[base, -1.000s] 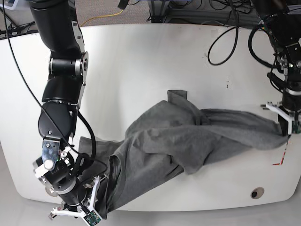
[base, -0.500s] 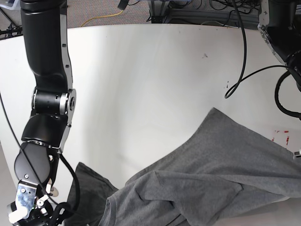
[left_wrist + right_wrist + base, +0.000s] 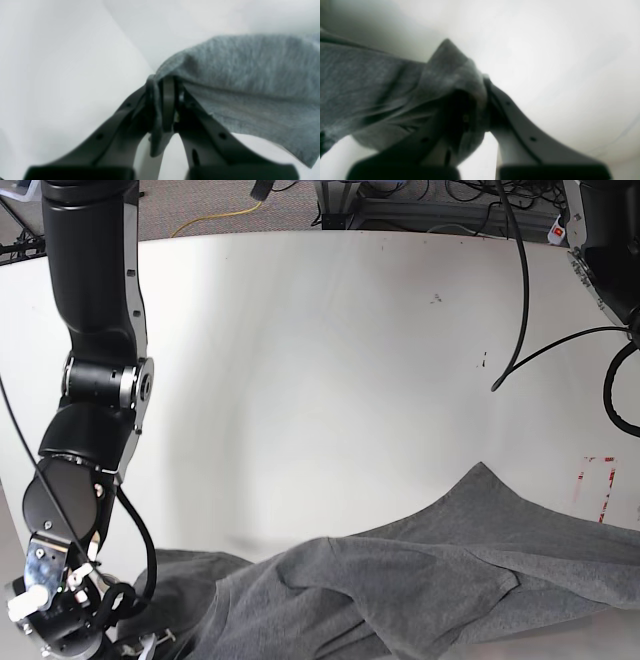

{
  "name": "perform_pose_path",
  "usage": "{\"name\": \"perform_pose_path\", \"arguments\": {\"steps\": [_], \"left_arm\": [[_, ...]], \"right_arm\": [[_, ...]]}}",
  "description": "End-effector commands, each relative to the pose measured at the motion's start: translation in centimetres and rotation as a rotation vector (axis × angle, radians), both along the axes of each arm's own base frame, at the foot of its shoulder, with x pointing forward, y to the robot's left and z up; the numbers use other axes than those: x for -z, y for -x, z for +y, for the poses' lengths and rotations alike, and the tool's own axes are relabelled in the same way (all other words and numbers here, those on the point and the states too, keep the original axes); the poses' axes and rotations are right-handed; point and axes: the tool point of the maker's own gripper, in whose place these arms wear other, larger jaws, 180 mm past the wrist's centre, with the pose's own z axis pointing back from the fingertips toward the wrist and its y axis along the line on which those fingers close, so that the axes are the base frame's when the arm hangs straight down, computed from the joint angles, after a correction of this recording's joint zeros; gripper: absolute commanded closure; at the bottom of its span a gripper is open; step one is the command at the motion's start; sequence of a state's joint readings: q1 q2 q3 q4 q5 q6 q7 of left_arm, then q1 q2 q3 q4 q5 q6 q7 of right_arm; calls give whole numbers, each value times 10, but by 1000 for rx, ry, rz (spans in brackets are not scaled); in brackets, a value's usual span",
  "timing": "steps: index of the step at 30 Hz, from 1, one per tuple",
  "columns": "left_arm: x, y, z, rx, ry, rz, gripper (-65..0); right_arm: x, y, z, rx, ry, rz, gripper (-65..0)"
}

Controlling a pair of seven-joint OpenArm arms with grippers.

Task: Fold the T-shirt properly
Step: 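Lift the shirt with both grippers and pull the grippers apart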

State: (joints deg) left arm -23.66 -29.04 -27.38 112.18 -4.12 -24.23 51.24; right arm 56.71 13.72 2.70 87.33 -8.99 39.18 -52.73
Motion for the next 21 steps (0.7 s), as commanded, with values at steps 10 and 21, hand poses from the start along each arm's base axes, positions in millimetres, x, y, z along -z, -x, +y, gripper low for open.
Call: {"name": "perform_pose_path", "arguments": {"steps": [10, 21], "left_arm": [[63, 38, 23, -57, -29, 174, 0], [162, 102, 36, -97, 49, 427, 0]], "right_arm": [[119, 49, -23, 57, -64, 139, 0], [220, 118, -17, 95, -147, 311, 0]]}}
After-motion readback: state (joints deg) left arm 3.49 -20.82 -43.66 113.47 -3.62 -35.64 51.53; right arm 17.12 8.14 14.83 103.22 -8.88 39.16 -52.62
